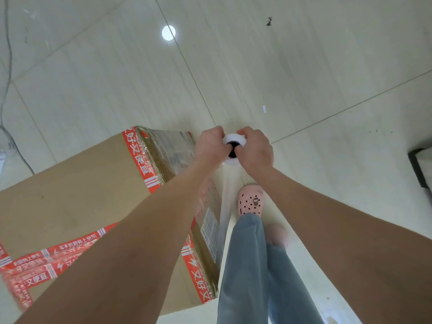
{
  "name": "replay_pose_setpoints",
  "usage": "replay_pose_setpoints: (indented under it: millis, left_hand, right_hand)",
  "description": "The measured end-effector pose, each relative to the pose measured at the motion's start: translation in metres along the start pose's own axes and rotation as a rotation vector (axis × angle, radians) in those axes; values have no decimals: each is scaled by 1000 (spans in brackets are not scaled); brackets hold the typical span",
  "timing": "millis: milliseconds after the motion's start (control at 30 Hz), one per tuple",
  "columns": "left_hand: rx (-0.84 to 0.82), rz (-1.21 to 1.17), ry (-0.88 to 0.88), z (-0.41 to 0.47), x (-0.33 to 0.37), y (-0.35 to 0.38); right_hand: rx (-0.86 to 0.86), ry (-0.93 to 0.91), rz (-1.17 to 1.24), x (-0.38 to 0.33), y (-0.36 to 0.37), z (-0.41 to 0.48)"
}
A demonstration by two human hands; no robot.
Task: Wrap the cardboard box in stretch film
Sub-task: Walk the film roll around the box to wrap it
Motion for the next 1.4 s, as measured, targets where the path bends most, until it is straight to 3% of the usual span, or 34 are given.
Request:
replay_pose_setpoints:
  millis: [133, 300, 500, 700, 933, 1067, 1200, 1300, 1400]
  left_hand:
    - [12, -72, -135, 12, -18, -16]
    - [-22, -85, -203, 15, -27, -19]
    - [27, 127, 120, 23, 13, -30]
    - [-31, 190, 186, 36, 24, -33]
    - [78, -92, -63, 48, 6, -52]
    - [161, -268, -255, 51, -16, -65]
    - [144, -236, -355, 53, -30, -71]
    - [149, -192, -303, 58, -26, -78]
    - [109, -54, -119, 69, -6, -82]
  right_hand:
    - [-50, 149, 151, -6, 2, 6]
    - [-56, 94, 133, -24, -3, 12]
    - [-88, 73, 86, -35, -3, 19]
    - [-93, 53, 0, -40, -11, 31]
    - [-75, -13, -48, -61, -26, 54]
    - [-158, 13, 6, -74, -24, 66]
    - [-217, 55, 156, -85, -19, 71]
    - [-212, 30, 152, -94, -21, 77]
    - [-230, 18, 101, -96, -20, 79]
Point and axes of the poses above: each hand's wrist, its own z-axis towards the middle knuckle, its own y-axis out of the palm, x = y × z, the point moved 8 cm from there along z, towards the middle knuckle, and after that the axes turned 6 degrees about -z, right-handed, at the moved point
